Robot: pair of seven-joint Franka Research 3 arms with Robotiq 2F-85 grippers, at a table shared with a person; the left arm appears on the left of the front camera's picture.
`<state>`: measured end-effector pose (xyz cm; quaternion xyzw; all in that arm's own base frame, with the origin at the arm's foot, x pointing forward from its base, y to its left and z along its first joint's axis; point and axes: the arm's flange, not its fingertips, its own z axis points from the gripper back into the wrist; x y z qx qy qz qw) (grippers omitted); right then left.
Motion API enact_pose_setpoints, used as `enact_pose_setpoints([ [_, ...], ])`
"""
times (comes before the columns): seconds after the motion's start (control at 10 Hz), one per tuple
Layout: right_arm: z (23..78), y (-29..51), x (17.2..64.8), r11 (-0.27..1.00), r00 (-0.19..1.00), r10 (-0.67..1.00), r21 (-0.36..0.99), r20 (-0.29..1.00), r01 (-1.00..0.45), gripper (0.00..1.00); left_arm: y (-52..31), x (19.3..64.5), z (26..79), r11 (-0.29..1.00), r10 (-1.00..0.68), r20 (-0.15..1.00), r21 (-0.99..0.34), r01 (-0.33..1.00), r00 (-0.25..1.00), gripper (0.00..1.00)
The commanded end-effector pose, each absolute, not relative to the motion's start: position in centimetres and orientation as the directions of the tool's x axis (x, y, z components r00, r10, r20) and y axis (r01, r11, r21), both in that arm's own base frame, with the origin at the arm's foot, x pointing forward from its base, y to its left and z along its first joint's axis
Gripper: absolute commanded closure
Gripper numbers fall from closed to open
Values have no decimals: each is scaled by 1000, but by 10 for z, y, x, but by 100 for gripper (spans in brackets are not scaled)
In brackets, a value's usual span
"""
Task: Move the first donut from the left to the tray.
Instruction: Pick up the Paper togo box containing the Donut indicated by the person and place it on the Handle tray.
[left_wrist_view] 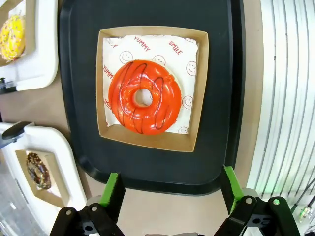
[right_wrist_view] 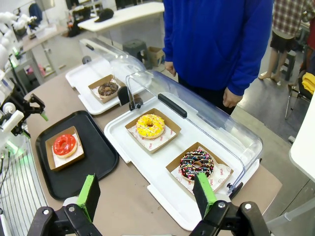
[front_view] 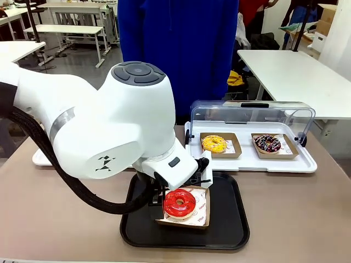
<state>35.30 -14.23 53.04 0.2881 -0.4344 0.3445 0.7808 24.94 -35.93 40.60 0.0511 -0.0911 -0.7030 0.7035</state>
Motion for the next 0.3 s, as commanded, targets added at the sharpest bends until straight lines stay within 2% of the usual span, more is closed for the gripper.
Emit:
enact_pose_setpoints([
  [0.0, 532, -142, 356, 589, 354, 283, 130, 891, -797, 0, -361, 250, 406, 6, -998, 60, 207, 978, -7, 0],
  [0.2, 532, -142, 356, 589, 354, 283, 130, 891, -797, 0, -361, 250, 406, 6, -998, 60, 207, 978, -7, 0],
])
